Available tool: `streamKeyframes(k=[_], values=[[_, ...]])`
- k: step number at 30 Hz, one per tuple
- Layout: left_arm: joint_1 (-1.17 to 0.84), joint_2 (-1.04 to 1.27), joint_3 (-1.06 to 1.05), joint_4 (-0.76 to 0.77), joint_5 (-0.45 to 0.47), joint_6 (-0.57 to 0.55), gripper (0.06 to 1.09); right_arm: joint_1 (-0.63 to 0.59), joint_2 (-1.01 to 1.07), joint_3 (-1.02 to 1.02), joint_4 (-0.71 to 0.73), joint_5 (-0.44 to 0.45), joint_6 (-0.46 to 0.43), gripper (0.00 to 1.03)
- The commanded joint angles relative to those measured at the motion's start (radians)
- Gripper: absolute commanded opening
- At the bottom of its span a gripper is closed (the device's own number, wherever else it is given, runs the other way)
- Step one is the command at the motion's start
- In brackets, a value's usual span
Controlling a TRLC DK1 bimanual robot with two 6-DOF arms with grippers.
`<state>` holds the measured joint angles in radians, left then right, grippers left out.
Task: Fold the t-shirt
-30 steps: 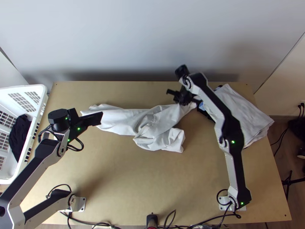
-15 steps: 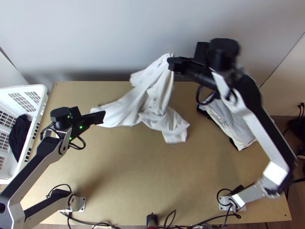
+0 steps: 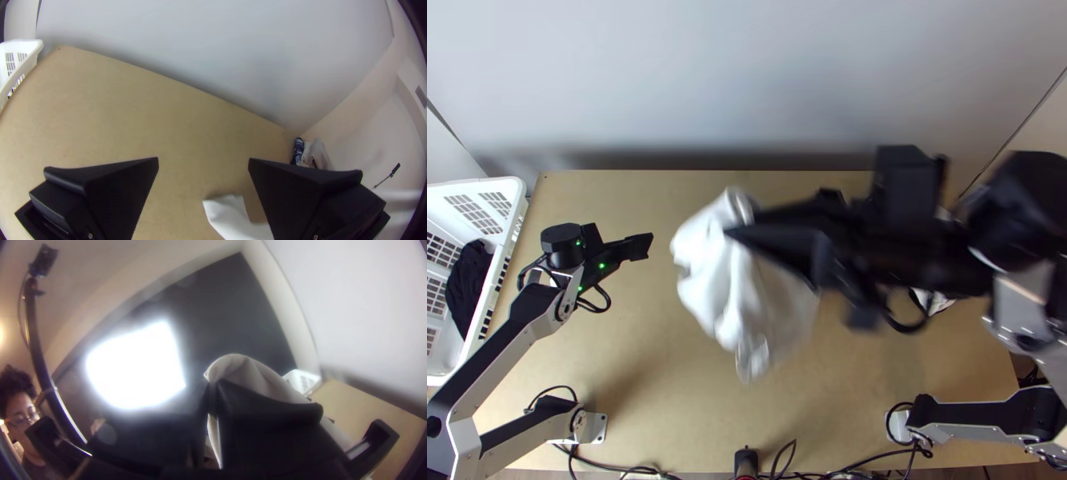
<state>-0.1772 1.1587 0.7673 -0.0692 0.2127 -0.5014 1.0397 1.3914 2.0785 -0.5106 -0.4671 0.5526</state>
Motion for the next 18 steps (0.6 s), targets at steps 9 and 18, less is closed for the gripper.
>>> streamKeyframes(k=[9, 18], values=[[-0.018, 0.024, -0.048, 0.08, -0.004, -0.06, 1.04, -0.004, 0.001, -0.051, -0.026, -0.51, 0.372, 0.03], [0.002, 0.036, -0.026, 0.097, -0.003, -0.052, 1.04, -0.455, 0.106, -0.462, 0.136, -0.38, 0.227, 0.03]])
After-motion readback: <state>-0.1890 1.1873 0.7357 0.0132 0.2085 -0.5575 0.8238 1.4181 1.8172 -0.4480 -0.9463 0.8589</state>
